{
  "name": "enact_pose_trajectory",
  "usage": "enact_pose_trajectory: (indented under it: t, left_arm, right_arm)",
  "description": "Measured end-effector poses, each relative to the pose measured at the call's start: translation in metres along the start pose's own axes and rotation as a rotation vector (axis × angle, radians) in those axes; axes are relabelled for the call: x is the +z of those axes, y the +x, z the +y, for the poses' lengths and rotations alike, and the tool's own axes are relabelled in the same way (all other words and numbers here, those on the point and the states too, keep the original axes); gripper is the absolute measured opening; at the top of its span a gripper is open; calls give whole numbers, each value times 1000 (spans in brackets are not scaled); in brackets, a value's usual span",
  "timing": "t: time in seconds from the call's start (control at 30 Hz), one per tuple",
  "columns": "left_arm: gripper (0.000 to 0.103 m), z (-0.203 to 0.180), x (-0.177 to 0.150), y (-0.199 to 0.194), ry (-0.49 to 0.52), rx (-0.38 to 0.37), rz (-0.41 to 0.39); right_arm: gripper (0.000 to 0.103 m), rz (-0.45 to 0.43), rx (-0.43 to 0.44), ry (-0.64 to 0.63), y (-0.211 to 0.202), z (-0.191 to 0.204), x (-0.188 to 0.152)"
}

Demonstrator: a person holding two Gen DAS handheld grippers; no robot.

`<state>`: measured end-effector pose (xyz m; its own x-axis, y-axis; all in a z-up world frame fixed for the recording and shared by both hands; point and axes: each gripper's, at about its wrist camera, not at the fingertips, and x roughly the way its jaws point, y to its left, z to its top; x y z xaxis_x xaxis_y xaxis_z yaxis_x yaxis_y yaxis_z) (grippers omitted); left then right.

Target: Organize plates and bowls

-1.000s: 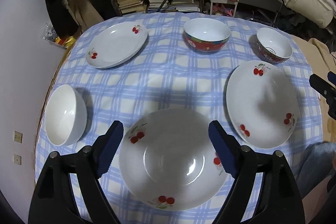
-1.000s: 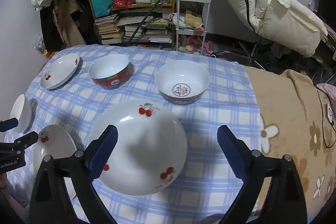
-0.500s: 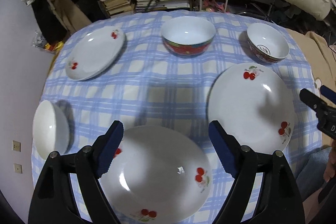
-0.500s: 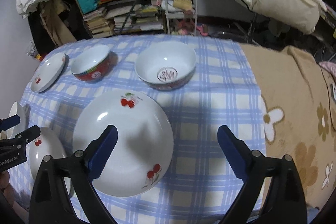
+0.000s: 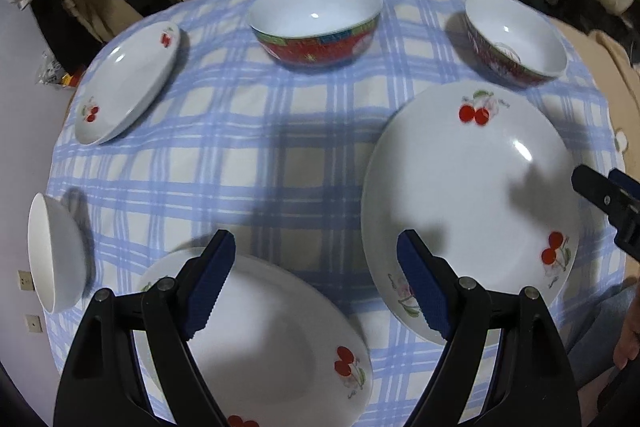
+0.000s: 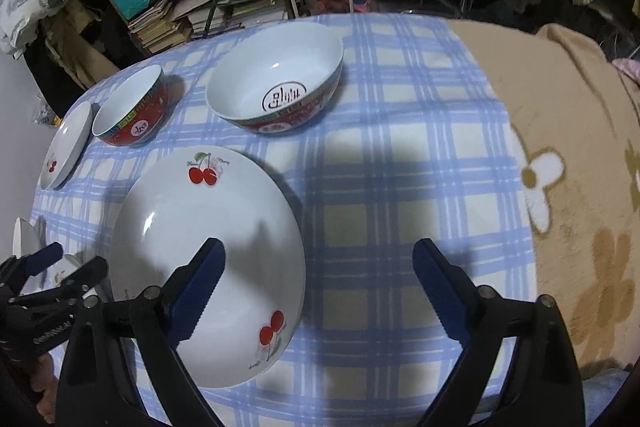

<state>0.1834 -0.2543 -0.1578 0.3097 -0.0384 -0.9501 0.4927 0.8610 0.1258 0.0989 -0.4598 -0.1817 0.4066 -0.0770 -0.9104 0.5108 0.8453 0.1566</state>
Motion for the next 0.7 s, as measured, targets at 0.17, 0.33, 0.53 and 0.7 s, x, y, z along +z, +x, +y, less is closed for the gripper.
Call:
enact_pose_trajectory:
  t: [0.17, 0.33, 0.53, 0.7]
  left_arm:
    - [82, -6, 7, 7, 32, 38, 18]
    - [68, -12, 11, 17, 45, 10, 40]
    - [29, -12, 15, 31, 15, -126, 102]
    - [21, -10, 18, 34, -18, -189, 112]
  right_arm:
    - [65, 78, 59, 25, 17, -2, -3]
    - [38, 100, 68, 1, 24, 4, -7]
    - [12, 112, 88, -10, 28, 6, -7]
    - [12, 102, 88, -10, 27, 7, -7]
